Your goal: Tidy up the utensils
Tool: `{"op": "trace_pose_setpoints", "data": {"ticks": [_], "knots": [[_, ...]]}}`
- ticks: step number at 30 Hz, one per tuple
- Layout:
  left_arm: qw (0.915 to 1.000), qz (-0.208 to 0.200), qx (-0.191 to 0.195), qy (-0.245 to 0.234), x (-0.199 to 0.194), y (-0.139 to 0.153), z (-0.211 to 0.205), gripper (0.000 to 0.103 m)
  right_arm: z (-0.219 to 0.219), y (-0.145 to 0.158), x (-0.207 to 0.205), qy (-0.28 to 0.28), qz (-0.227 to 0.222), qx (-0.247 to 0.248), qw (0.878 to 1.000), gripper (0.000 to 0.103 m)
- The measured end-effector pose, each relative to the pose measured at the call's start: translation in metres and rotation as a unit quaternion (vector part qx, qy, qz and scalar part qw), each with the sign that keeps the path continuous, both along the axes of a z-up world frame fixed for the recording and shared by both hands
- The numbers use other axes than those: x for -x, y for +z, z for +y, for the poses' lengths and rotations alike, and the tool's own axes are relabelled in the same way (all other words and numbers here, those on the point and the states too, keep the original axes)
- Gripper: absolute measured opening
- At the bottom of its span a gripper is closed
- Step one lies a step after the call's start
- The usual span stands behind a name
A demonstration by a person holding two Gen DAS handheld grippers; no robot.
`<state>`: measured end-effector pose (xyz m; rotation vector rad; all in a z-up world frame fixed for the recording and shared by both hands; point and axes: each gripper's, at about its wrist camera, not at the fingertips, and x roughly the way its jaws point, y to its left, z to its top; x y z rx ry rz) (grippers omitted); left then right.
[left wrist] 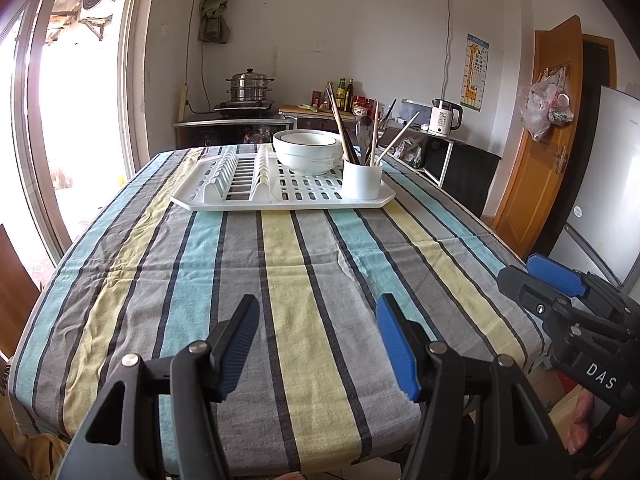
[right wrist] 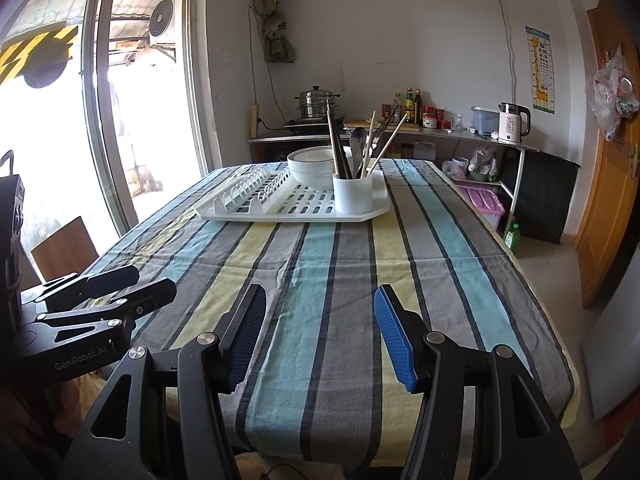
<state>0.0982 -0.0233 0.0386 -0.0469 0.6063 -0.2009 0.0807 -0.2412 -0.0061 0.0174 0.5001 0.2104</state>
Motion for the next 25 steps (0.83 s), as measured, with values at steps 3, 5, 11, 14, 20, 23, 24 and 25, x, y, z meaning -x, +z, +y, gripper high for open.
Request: {"op": "trace_pose_setpoints", "data": {"ticks": [3,5,11,14,20,23,24,25], "knots": [[1.0,0.001,-0.001,0.001,-0.0005,-0.0005,0.0002,0.063,0.0001,-0.0002,0.0007,0.0,0.0,0.0,1.0,0.057],[1.0,0.004,-0.003,0.002,-0.0013,-0.0013,-0.0002,0.063,0.0004,-0.0001,0.0008,0.0,0.001,0.0,1.0,0.057],[1.0,0.006,-0.003,0.0,-0.002,-0.0028,-0.001,0.063,-0.0002,-0.0003,0.0013,0.0,0.001,0.001,1.0,0.057],[0.9999,0.001,-0.012,0.01,-0.0013,-0.0028,-0.0022,0.063,-0.0005,-0.0009,0.0014,0.0,0.002,0.001,1.0,0.057],[0.9998,-0.002,-0.011,0.014,-0.0001,-0.003,-0.0012,0.063,-0.0009,-0.001,0.0014,0.0,0.001,0.001,1.0,0.057],[0.9999,-0.002,-0.009,0.014,0.0008,-0.0028,-0.0011,0.063,-0.001,-0.0009,0.0014,0.0,0.001,0.001,1.0,0.057],[0.9999,-0.003,-0.009,0.013,0.0006,-0.0028,-0.0009,0.063,-0.0013,-0.0008,0.0018,0.0,0.001,0.001,1.0,0.057],[0.9999,-0.002,-0.009,0.013,0.0008,-0.0028,-0.0012,0.063,-0.0013,-0.0006,0.0021,0.0,0.0,0.001,1.0,0.057]]}}
